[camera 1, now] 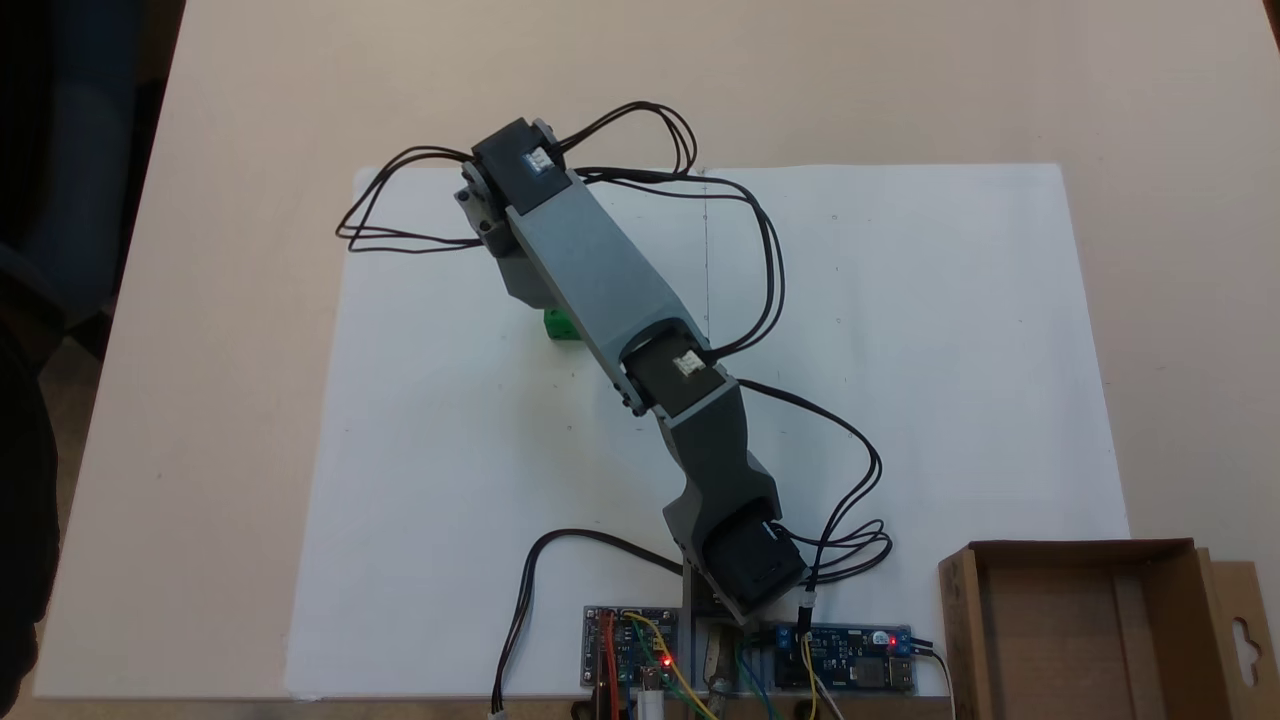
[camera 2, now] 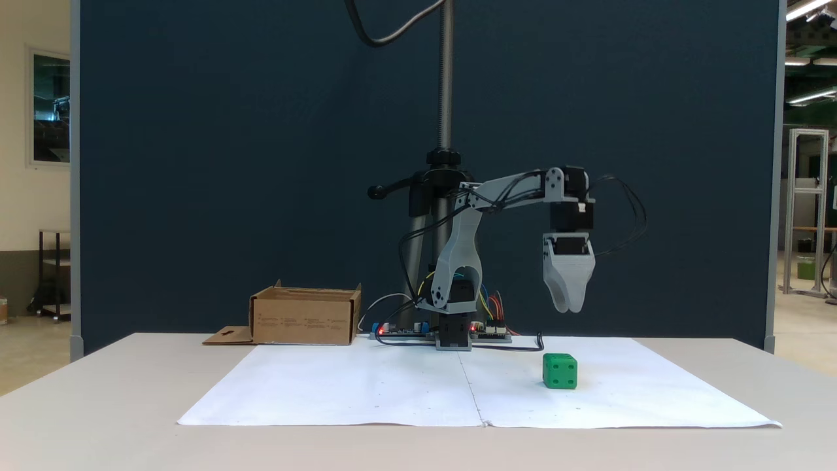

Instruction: Grasp a green dice and put it in the bin.

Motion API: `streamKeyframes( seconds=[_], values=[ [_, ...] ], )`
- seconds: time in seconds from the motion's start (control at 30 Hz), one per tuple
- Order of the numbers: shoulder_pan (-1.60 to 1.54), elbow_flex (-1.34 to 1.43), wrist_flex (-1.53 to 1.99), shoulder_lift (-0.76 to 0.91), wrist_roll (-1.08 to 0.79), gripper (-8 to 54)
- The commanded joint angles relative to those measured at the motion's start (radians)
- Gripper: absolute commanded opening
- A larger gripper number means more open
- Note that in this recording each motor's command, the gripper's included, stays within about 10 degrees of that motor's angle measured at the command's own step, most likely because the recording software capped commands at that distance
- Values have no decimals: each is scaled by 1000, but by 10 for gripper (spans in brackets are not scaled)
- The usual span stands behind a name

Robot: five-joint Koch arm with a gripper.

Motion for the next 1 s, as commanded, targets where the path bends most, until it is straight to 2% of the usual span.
streamKeyframes(
  seconds=[0.0,0.5,0.97],
  values=[
    [-6,-43,87,9,109,422],
    [-18,14,103,5,179,413],
    [-38,25,92,-87,179,413]
  ],
)
